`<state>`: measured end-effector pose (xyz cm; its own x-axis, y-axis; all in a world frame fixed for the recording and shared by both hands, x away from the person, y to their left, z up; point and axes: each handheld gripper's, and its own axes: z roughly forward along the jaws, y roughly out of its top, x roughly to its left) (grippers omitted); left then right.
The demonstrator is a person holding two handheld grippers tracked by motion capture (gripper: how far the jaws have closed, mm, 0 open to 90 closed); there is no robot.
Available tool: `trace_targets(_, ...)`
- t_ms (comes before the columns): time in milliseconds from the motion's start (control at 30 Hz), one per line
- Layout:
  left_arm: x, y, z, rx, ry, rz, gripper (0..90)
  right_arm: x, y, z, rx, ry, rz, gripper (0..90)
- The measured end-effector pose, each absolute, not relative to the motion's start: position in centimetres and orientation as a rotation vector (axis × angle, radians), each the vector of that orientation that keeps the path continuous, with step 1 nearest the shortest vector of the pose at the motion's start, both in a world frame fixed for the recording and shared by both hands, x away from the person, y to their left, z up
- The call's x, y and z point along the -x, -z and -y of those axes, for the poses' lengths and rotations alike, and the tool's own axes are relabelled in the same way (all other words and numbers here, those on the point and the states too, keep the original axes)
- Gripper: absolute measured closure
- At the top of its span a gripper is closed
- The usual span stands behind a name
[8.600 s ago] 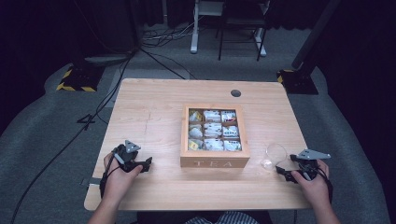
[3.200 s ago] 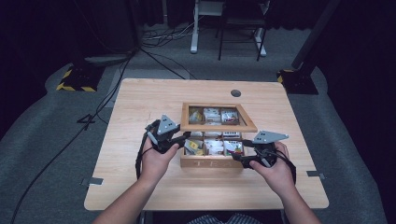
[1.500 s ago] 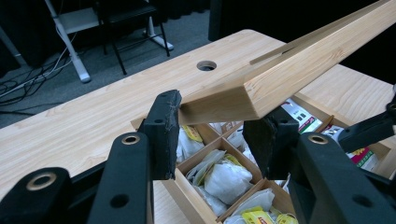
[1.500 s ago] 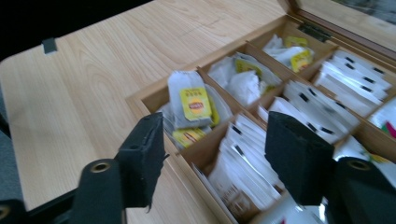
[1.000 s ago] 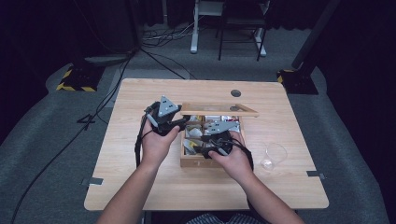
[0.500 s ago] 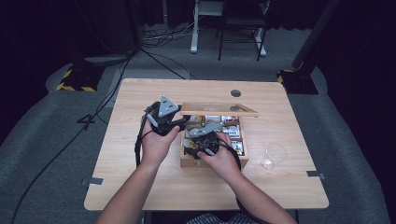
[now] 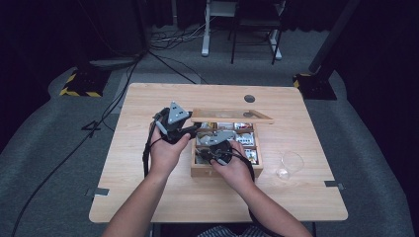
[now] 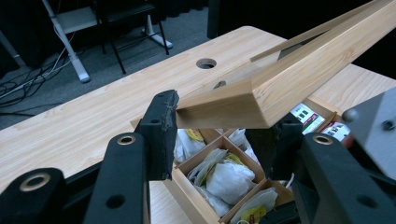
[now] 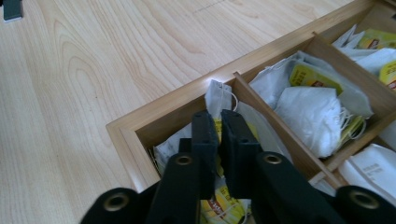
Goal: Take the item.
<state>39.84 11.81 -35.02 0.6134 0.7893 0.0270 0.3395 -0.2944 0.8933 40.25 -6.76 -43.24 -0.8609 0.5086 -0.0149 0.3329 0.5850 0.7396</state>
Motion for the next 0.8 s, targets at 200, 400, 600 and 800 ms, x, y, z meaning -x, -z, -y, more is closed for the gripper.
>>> trace_targets(200, -39.8, 35.0, -11.8, -1.884, -0.589, -0.901, 53.9, -40.0, 42.7, 7.0, -0.696, -1.164, -2.57, 87.6)
trace_targets(400, -39.8, 35.0, -11.8, -1.886, -0.589, -0.899, 53.9, -39.6, 41.9, 7.3, -0.688, -1.199, -2.553, 88.2)
trace_targets(600, -39.9, 35.0, -11.8, -1.889, -0.591, -0.896, 53.8, -39.2, 40.9, 8.1, -0.691, -1.229, -2.535, 90.0)
trace_targets(800, -40.0, 34.9, -11.9, -1.885, -0.592, -0.895, 53.9, -39.1, 40.8, 8.5, -0.704, -1.232, -2.542, 90.0)
